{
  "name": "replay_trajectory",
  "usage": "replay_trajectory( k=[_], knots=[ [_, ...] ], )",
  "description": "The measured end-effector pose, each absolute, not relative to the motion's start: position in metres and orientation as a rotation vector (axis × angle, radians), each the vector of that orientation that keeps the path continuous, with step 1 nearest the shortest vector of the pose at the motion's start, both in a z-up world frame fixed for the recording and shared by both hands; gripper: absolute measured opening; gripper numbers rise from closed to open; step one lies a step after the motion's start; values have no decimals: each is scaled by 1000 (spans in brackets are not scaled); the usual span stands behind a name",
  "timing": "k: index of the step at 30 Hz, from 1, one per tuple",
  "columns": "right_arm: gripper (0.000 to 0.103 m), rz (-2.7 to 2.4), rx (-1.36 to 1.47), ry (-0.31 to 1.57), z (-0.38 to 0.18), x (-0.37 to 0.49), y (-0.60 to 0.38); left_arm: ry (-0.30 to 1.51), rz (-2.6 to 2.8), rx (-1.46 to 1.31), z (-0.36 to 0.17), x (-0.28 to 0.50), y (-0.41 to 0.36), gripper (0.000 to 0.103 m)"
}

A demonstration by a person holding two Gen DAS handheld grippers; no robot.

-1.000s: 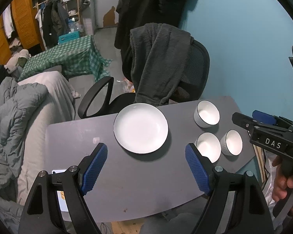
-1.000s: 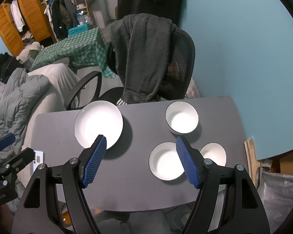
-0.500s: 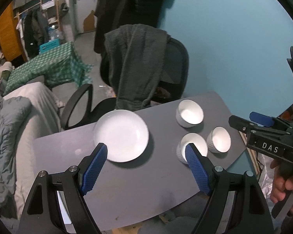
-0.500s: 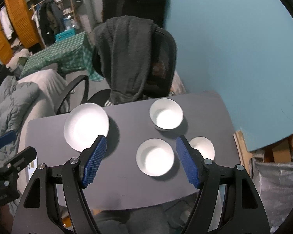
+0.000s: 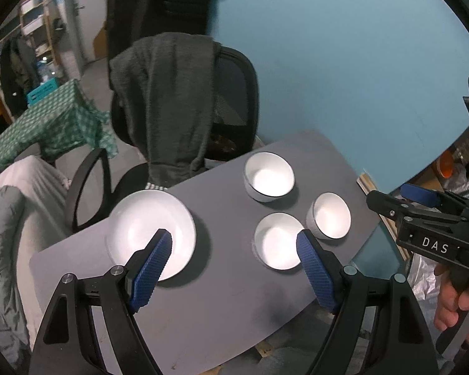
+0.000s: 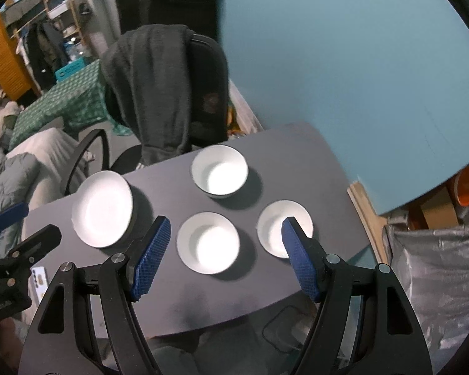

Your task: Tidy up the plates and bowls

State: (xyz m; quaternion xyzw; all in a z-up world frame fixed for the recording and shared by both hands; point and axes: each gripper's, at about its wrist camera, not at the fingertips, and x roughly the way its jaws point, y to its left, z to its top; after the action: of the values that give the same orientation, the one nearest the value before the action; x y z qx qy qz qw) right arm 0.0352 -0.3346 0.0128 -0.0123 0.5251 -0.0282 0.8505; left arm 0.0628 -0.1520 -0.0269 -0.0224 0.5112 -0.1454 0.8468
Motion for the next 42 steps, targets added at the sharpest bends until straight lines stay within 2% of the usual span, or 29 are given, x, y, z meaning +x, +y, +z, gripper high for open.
replay_trajectory(
  k=[12, 26, 33, 42],
  knots=[
    [73, -140, 47, 1118, 9, 36, -375, 1123, -394, 1, -37, 81, -196, 83],
    [73, -138, 59, 1165, -9, 49, -392, 1151, -367, 25, -58, 90, -206, 83],
    [73, -54, 88, 1212, -44, 56, -393, 1217, -367, 17, -93, 98, -204, 83],
    [73, -3, 152, 1329, -114, 63, -398, 1271, -349, 171, -144, 103, -214, 83]
  ],
)
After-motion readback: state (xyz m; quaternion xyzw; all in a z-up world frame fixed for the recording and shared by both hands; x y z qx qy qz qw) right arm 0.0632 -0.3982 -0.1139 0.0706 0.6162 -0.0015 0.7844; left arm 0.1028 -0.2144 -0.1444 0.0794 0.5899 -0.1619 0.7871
